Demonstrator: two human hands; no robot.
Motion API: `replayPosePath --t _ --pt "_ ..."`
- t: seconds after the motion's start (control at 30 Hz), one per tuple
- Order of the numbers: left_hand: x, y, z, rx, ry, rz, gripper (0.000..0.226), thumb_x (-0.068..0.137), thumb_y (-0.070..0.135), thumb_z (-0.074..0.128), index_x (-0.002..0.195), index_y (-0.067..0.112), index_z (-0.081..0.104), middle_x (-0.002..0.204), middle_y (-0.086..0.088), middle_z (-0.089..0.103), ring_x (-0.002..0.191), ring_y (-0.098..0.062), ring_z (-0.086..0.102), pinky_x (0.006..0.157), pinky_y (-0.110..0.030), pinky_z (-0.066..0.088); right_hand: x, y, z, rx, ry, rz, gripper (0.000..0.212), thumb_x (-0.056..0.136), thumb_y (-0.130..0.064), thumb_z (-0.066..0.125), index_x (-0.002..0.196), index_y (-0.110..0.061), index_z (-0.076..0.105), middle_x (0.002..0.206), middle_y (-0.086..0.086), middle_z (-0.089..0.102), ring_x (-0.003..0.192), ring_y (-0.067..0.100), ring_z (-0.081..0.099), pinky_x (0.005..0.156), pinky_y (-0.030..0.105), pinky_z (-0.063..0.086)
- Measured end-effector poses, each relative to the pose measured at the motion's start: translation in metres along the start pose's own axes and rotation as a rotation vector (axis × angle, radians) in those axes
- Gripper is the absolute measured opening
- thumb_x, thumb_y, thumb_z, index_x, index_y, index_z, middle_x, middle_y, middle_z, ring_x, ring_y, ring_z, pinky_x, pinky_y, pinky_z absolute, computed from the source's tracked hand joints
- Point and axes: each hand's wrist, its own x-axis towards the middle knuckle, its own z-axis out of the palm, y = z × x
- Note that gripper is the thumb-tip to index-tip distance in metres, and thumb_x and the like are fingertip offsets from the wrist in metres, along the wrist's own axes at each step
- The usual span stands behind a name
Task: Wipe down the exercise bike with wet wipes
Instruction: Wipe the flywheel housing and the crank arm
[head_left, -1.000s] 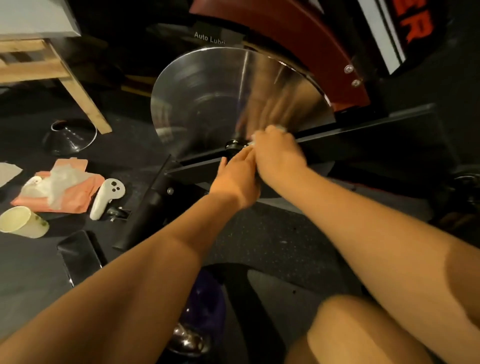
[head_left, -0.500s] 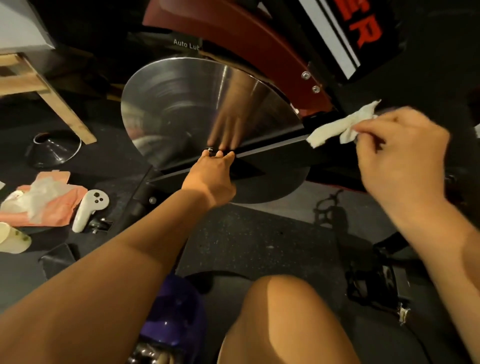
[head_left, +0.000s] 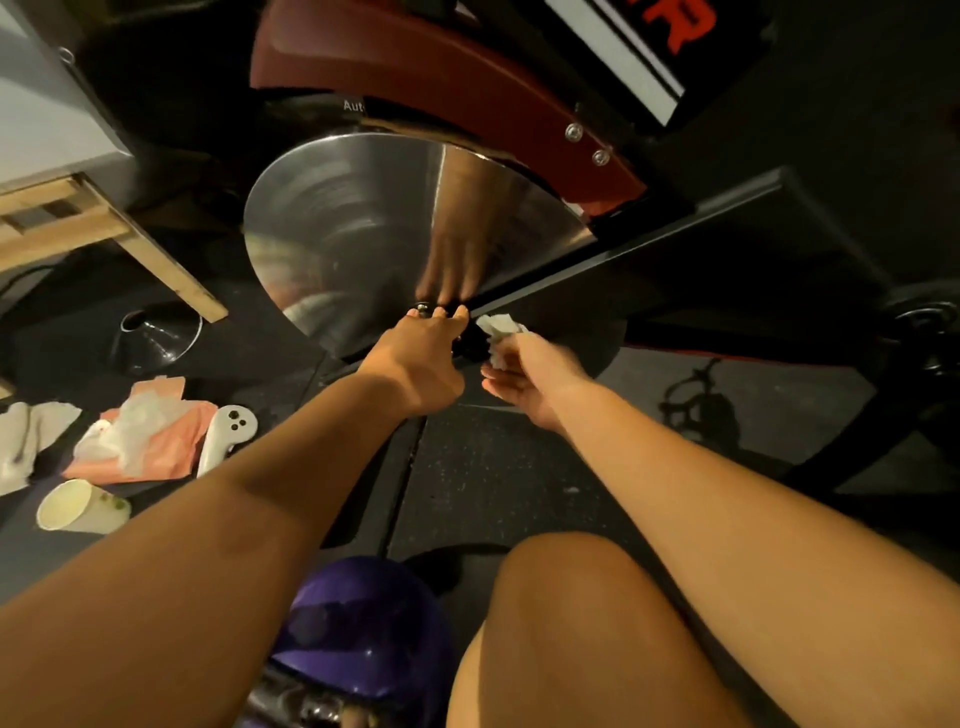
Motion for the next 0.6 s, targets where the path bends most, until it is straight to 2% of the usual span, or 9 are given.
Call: replayPosePath --t 0.07,0.13,0.23,0.3,0.37,0.43,0.47,0.53,0.6 --pt "0.001 0.001 -0.001 -0.018 -0.009 0.002 0.076 0.091 0.020 0.054 0.156 0.022 0.016 0.158 -0.004 0.028 0.144 -0.028 0.025 0.112 -0.037 0.030 -0.011 -0.012 -0.020 -0.205 0.137 -0.161 0.015 0.083 -0.014 0.070 0.098 -0.010 0.068 0.087 0.007 0.069 0.084 0.021 0.069 0.078 0.042 0.059" --pt "0.002 0.004 -0.002 -0.022 -0.021 0.003 0.076 0.091 0.019 0.053 0.157 0.020 0.015 0.158 -0.006 0.027 0.145 -0.030 0.022 0.112 -0.038 0.030 -0.025 -0.023 -0.051 -0.370 0.260 -0.346 0.005 0.082 -0.021 0.074 0.081 -0.022 0.069 0.083 0.000 0.071 0.084 0.017 0.071 0.083 0.043 0.058" --pt "0.002 0.005 0.002 -0.034 -0.027 -0.007 0.078 0.091 0.018 0.053 0.157 0.017 0.012 0.161 -0.008 0.019 0.149 -0.034 0.010 0.114 -0.042 0.028 -0.046 -0.023 -0.076 -0.251 0.329 -0.518 0.019 0.088 -0.022 0.068 0.073 -0.032 0.065 0.084 -0.005 0.072 0.087 0.012 0.071 0.085 0.037 0.057" --pt "0.000 0.004 0.007 -0.073 -0.045 -0.027 0.082 0.090 0.016 0.053 0.157 0.018 0.007 0.164 -0.007 0.011 0.150 -0.035 0.001 0.116 -0.042 0.026 -0.036 -0.012 -0.064 -0.228 0.316 -0.489 0.018 0.090 -0.021 0.066 0.075 -0.031 0.064 0.084 -0.005 0.071 0.087 0.014 0.070 0.086 0.039 0.057" --pt "-0.002 0.006 0.009 -0.070 -0.048 -0.037 0.084 0.089 0.016 0.054 0.157 0.016 0.004 0.164 -0.007 0.008 0.150 -0.035 -0.003 0.116 -0.041 0.026 -0.015 -0.004 -0.041 -0.280 0.283 -0.357 0.016 0.091 -0.016 0.065 0.078 -0.026 0.064 0.083 -0.004 0.069 0.083 0.014 0.070 0.085 0.040 0.058" --pt "0.000 0.008 0.009 -0.013 -0.031 -0.036 0.083 0.089 0.017 0.054 0.156 0.011 0.006 0.163 -0.010 0.014 0.149 -0.037 0.003 0.115 -0.040 0.028 0.008 -0.002 -0.023 -0.262 0.249 -0.231 0.007 0.089 -0.008 0.063 0.089 -0.014 0.066 0.086 0.003 0.070 0.079 0.016 0.071 0.082 0.040 0.059" --pt "0.002 0.009 0.009 0.011 -0.026 -0.041 0.082 0.088 0.017 0.053 0.156 0.008 0.008 0.161 -0.012 0.018 0.149 -0.038 0.008 0.114 -0.040 0.030 0.016 0.001 -0.018 -0.222 0.213 -0.193 0.011 0.087 -0.005 0.063 0.094 -0.012 0.067 0.088 0.005 0.071 0.080 0.017 0.072 0.081 0.040 0.059" --pt "0.005 0.012 0.009 0.054 -0.018 -0.047 0.082 0.087 0.017 0.054 0.155 0.006 0.010 0.159 -0.012 0.023 0.147 -0.040 0.015 0.111 -0.040 0.033 0.028 0.011 -0.013 -0.165 0.127 -0.144 0.014 0.085 -0.005 0.066 0.094 -0.016 0.066 0.096 0.007 0.070 0.090 0.020 0.070 0.081 0.038 0.059" --pt "0.004 0.014 0.010 0.091 -0.003 -0.043 0.082 0.086 0.017 0.054 0.155 0.008 0.011 0.158 -0.011 0.026 0.144 -0.039 0.022 0.109 -0.040 0.036 0.038 0.026 -0.010 -0.215 0.075 -0.158 0.008 0.085 -0.015 0.069 0.092 -0.020 0.068 0.098 0.005 0.071 0.096 0.021 0.068 0.085 0.039 0.058"
